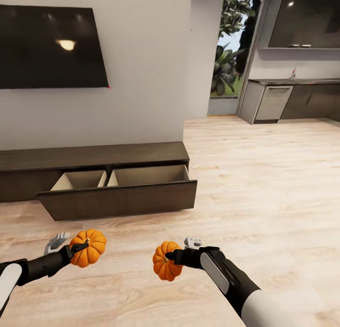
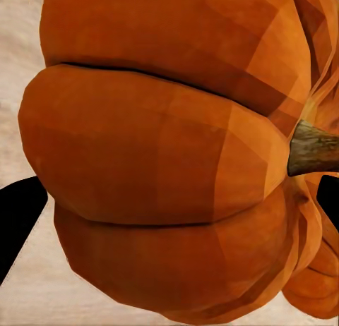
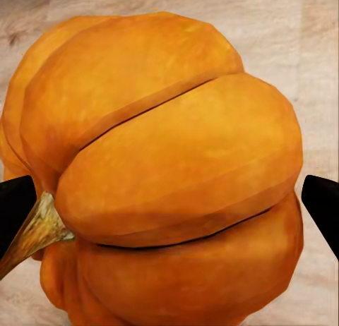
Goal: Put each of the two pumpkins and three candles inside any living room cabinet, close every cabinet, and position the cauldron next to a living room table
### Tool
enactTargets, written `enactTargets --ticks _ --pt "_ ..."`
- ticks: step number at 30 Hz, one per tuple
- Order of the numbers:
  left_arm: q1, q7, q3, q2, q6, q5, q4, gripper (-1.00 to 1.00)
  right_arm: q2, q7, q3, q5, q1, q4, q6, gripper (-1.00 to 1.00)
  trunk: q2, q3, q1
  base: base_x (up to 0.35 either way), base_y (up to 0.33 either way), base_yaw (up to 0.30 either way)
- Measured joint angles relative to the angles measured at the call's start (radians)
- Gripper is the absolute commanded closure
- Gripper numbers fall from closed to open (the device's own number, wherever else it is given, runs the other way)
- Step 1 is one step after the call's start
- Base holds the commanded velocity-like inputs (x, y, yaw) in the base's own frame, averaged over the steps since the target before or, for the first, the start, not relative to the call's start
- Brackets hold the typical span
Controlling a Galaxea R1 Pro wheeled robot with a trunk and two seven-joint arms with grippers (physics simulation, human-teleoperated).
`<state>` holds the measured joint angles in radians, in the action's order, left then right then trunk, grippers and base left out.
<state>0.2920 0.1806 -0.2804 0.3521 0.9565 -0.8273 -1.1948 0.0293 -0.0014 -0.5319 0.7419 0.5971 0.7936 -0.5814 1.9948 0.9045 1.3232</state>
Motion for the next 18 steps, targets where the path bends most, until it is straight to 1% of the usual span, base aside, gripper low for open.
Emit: enactTargets --ticks 3,8,12,18 --pt "0.0 0.0 0.0 0.0 0.0 0.0 0.0 1.0 0.0 0.0 0.0 0.001 0.0 0.0 0.0 1.0 0.0 0.0 0.0 0.34 -0.044 0.275" --pt "0.0 0.0 0.0 0.0 0.0 0.0 0.0 1.0 0.0 0.002 0.0 0.001 0.0 0.0 0.0 1.0 0.0 0.0 0.0 0.327 -0.142 0.247" --pt "0.0 0.0 0.0 0.001 0.0 -0.002 0.0 1.0 0.0 0.003 0.0 0.0 0.0 0.0 0.0 1.0 0.0 0.0 0.0 0.32 -0.13 0.054" --pt "0.0 0.0 0.0 0.0 0.0 -0.001 0.001 1.0 0.0 0.003 0.0 0.0 0.0 0.0 0.0 1.0 0.0 0.0 0.0 0.338 -0.02 -0.007"
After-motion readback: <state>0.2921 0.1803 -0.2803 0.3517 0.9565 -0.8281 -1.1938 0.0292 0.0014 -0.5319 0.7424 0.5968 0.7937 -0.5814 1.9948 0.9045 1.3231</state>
